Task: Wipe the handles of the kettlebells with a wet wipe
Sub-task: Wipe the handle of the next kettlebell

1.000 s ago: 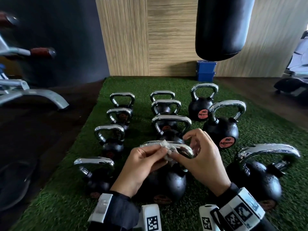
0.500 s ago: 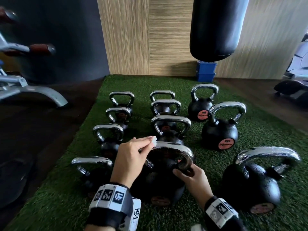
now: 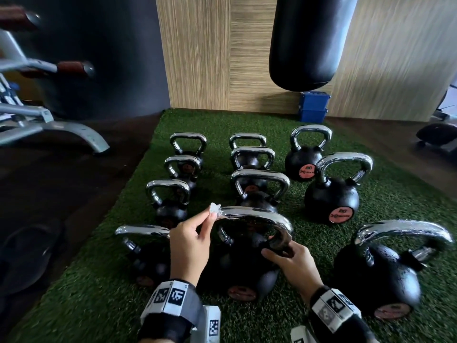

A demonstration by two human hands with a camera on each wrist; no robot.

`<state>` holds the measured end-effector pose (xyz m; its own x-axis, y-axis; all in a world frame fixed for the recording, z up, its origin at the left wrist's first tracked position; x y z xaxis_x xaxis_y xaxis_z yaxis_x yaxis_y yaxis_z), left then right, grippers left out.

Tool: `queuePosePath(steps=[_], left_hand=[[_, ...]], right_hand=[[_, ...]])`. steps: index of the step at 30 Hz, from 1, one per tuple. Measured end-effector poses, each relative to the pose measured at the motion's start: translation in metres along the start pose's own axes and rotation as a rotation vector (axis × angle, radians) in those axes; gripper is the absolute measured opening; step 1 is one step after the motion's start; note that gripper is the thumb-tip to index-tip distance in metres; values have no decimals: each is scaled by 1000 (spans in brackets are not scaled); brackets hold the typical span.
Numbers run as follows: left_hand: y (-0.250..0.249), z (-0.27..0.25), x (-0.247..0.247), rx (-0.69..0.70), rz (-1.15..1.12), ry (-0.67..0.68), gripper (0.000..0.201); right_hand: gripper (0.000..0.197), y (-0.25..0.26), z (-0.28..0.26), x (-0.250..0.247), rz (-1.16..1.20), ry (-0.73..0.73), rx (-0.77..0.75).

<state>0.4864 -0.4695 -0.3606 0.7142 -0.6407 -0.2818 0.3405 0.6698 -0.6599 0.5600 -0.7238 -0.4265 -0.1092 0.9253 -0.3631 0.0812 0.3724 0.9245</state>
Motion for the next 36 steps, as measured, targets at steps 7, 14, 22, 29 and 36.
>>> queuePosePath(steps=[7, 14, 22, 29, 36], left_hand=[[57, -51, 18, -393, -180, -10, 26], [35, -64, 32, -367, -318, -147, 19], [44, -19, 51, -325, -44, 28, 26], [38, 38, 103, -221, -1, 453, 28], [62, 27, 110, -464, -328, 446, 2]], right_hand=[[29, 2, 11, -6, -136, -8, -13], [28, 25, 18, -18, -376, 89, -115], [24, 23, -11, -33, -505, 171, -224], [24, 48, -14, -5, -651, 291, -351], [48, 60, 17, 9, -575, 276, -232]])
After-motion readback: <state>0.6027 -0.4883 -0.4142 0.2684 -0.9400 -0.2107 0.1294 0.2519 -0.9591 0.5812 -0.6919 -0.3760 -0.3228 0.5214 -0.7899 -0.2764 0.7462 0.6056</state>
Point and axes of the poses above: each hand's wrist, its own z-axis towards the middle knuckle, its own x-axis out of the palm, y = z × x, the point moved 4 cm from there along z, towards the middle knuckle, and after that the axes turned 8 degrees about x, right-handed, at the moved point
